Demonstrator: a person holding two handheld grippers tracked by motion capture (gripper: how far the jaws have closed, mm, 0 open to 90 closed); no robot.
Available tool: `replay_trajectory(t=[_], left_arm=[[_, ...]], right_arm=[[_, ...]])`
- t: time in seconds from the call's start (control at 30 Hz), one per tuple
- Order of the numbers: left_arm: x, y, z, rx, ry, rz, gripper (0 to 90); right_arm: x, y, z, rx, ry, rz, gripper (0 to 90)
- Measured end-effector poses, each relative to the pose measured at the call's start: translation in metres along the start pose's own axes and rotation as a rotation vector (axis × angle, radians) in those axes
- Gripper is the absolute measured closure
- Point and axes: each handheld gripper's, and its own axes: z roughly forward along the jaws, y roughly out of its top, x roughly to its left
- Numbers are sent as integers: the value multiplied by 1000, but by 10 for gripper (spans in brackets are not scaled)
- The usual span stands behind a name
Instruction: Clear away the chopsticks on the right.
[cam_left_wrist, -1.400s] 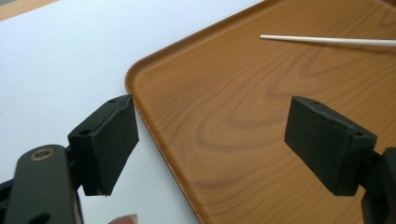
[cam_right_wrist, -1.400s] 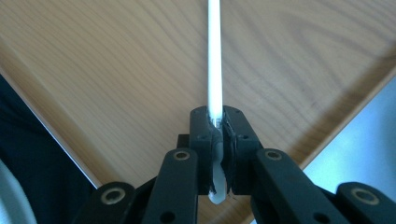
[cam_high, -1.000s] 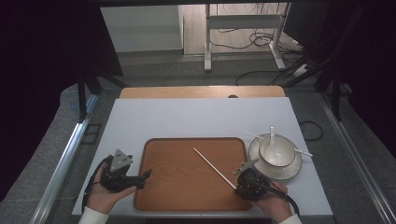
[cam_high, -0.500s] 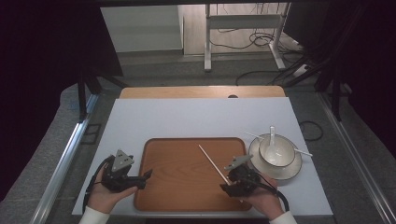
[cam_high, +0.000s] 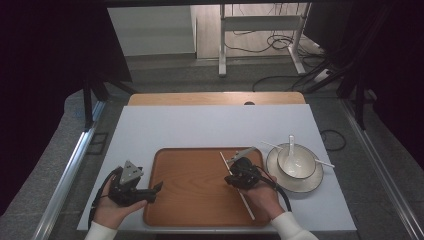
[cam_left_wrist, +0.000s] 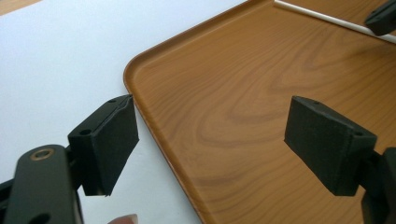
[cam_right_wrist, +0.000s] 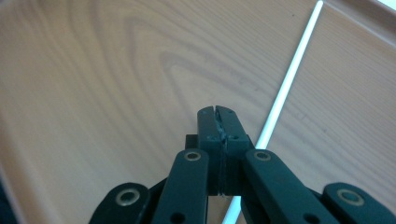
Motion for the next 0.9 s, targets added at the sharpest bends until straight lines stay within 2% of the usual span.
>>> replay_trajectory(t=[0.13,0.37,0.7,0.9], left_arm=[[1,-1,0,0,2,-3,170],[0,0,0,1,0,2,170],[-1,0,0,4,-1,8,170],[-3,1,-1,5,3,16,171]], right_arm=[[-4,-3,4,11,-18,26,893],[-12,-12,2,20,-33,62,894],[-19,-21,-7,22,-53,86,894],[-19,-25,-12,32,-64,83,894]])
